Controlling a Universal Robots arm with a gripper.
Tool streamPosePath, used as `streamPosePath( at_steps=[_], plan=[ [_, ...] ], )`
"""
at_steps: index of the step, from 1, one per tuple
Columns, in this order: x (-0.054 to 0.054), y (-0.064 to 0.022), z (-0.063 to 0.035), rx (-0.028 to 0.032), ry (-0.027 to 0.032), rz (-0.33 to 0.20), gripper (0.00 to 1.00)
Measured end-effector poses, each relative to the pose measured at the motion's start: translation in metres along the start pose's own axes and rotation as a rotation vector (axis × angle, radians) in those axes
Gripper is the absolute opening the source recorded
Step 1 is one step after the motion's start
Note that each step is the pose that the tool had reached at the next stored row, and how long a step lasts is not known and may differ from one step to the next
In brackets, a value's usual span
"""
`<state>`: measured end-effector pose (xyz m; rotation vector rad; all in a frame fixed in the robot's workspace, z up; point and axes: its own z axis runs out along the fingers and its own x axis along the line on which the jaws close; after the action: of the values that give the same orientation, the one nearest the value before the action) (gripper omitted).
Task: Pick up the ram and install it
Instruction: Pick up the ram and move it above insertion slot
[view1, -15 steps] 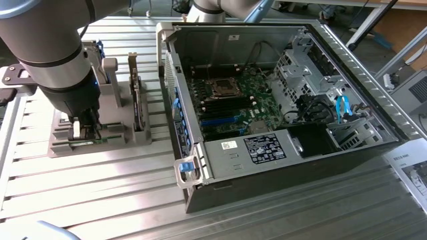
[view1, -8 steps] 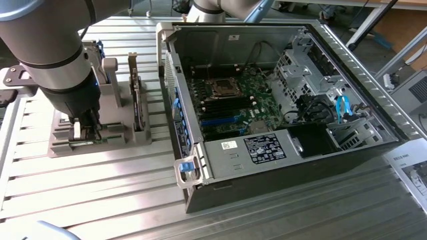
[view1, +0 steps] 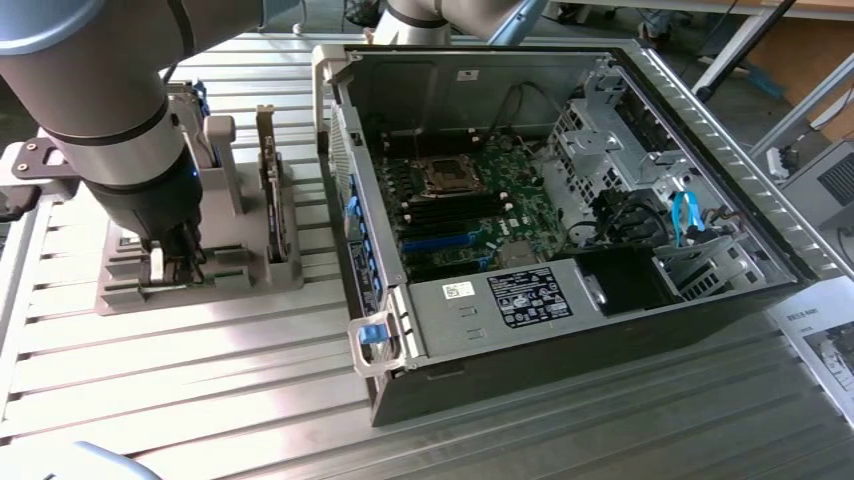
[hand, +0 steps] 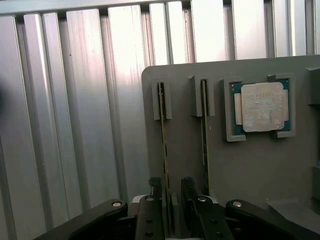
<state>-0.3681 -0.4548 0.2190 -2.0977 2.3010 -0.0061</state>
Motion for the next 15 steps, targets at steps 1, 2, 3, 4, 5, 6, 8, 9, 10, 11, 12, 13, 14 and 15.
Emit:
streamPosePath(
  at_steps=[1, 2, 3, 4, 5, 6, 8, 9, 10, 11, 12, 13, 14, 15],
  plan=[
    [0.0, 0.0, 0.0019, 0.0001, 0.0, 0.0, 0.3],
    [0.0, 0.0001, 0.0027, 0.0002, 0.0, 0.0, 0.3],
    [0.0001, 0.0001, 0.0036, 0.0002, 0.0, 0.0, 0.3],
    [0.0001, 0.0001, 0.0044, 0.0003, 0.0, 0.0, 0.3],
    [0.0001, 0.0001, 0.0051, 0.0003, 0.0, 0.0, 0.3],
    [0.0001, 0.0002, 0.0056, 0.0003, 0.0, 0.0, 0.3],
    [0.0001, 0.0002, 0.0063, 0.0003, 0.0001, 0.0, 0.3],
    [0.0001, 0.0002, 0.0063, 0.0002, 0.0001, 0.0, 0.3],
    [0.0001, 0.0002, 0.0063, 0.0002, 0.0001, 0.0, 0.3],
    [0.0001, 0.0002, 0.0063, 0.0003, 0.0001, 0.0, 0.3],
    [0.0001, 0.0002, 0.0064, 0.0003, 0.0, 0.0, 0.3],
    [0.0001, 0.0002, 0.0066, 0.0003, -0.0001, 0.0, 0.3],
    [0.0001, 0.0002, 0.0071, 0.0006, -0.0003, 0.0, 0.3],
    [0.0001, 0.0002, 0.0078, 0.0004, -0.0001, 0.0, 0.3]
  ],
)
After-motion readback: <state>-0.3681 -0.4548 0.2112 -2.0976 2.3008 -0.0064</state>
